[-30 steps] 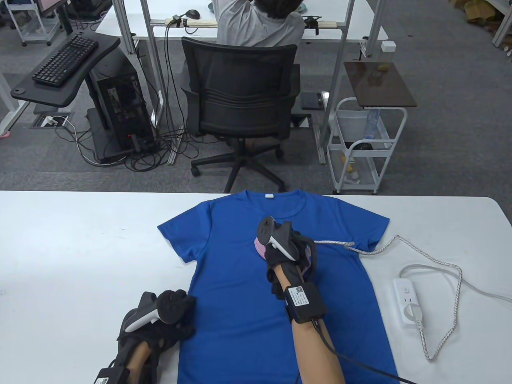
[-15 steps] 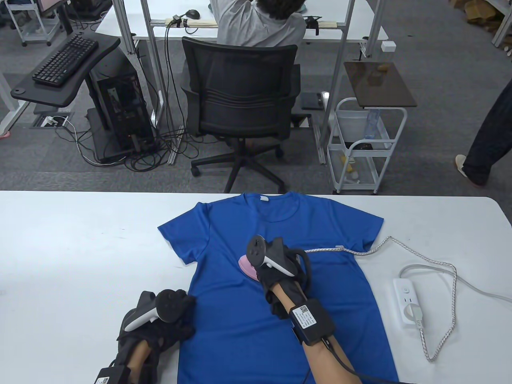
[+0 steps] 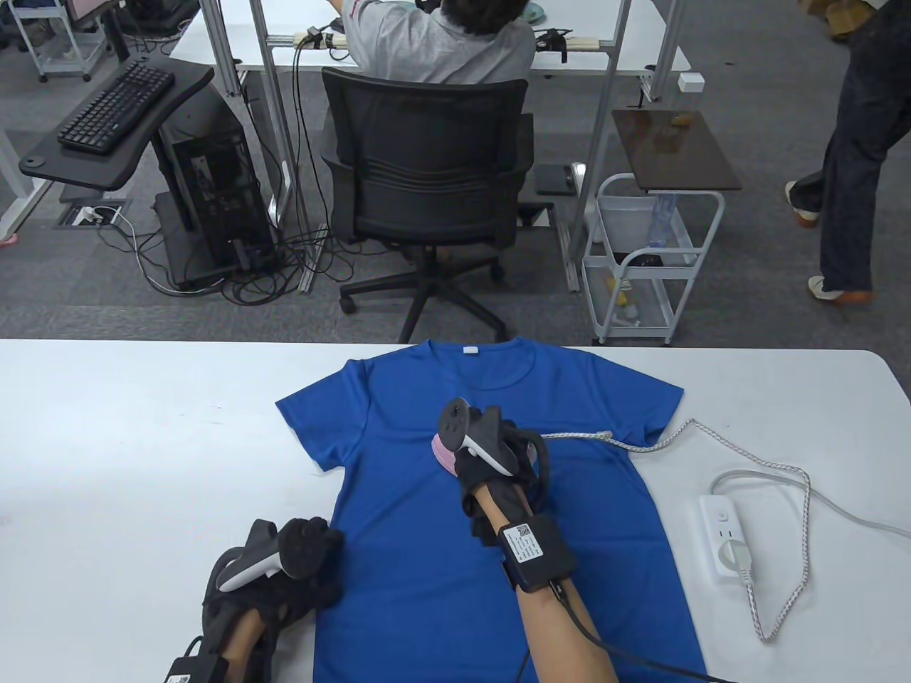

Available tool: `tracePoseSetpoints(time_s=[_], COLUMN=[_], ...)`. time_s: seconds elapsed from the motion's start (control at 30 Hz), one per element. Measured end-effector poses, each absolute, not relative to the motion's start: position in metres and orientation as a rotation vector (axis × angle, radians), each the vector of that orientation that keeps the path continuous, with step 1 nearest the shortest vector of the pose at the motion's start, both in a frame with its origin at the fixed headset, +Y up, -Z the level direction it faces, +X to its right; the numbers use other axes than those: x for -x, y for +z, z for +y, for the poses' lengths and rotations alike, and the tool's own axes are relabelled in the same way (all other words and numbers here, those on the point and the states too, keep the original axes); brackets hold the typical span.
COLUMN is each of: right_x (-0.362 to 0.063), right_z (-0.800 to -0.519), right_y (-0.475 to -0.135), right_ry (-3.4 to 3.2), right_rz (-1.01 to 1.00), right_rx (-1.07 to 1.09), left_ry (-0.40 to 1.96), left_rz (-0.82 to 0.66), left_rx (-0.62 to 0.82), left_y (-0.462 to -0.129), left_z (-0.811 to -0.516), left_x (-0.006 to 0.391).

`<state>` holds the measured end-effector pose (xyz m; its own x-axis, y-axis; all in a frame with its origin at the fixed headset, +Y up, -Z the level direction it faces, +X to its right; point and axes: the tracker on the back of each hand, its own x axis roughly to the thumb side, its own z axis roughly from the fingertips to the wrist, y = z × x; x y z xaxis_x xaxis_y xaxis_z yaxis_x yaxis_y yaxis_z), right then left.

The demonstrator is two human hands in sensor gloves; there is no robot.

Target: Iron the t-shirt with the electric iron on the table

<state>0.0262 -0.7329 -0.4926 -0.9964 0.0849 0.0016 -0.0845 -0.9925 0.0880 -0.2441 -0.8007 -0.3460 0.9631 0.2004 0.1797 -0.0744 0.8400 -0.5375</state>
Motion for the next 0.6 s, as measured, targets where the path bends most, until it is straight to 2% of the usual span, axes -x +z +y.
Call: tracePoseSetpoints(time_s=[0.33, 0.6], right_x=[-0.023, -0.017], right_z=[-0.734, -0.730], right_y=[-0.516, -0.505], right_ry=[3.048, 3.054], right_rz=[0.111, 0.155], right_rx=[0.182, -0.005], left_ry=[0.176, 0.188], left_rz=[-0.236, -0.236], left_rx=[0.561, 0.572], left_y=[-0.345, -0.345], left_z=[-0.802, -0.802], left_x=[0.244, 0.245])
